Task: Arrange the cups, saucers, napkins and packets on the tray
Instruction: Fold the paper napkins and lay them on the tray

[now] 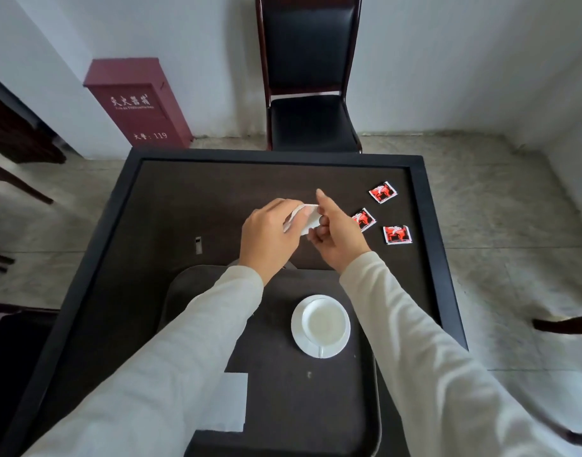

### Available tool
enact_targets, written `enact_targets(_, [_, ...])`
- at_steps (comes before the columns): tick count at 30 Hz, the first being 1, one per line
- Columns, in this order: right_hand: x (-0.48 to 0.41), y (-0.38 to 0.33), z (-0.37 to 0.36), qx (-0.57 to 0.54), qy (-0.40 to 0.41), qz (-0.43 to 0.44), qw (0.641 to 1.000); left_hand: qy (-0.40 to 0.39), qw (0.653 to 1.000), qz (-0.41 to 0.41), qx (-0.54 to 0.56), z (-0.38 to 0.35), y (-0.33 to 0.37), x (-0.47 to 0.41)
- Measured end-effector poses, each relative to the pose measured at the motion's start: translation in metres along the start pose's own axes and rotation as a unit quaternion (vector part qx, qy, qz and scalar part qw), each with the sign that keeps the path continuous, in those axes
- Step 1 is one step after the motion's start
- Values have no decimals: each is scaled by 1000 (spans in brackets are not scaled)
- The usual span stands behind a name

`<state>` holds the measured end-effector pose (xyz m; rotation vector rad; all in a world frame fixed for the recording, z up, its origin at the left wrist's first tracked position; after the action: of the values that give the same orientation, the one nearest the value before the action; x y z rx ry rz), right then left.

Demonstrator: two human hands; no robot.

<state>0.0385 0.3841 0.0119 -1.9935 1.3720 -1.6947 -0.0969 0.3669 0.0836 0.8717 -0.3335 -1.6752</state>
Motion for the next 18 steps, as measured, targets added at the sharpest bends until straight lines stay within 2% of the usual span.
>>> enact_targets(5, [39, 4, 22, -93, 15, 57, 994, 25, 992, 74, 100, 38, 26, 16])
enact_targets(8, [64, 14, 25, -61, -29, 81, 994, 48, 981, 122, 145, 64, 33, 24])
enact_targets(12, [100, 26, 12, -36, -163, 83, 982, 67, 967, 176, 171, 95, 36, 43])
enact_targets(18, [128, 42, 1, -20, -163, 95, 982, 93, 948, 229, 203, 131, 27, 88])
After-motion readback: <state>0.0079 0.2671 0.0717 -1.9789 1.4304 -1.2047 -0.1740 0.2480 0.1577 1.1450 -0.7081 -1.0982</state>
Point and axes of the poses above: each hand's wrist, its own x-axis away from the middle knuckle, its own z-axis out of the back of the hand, y = z × x, the point moved 4 cm from there along -x, towards the middle knuckle
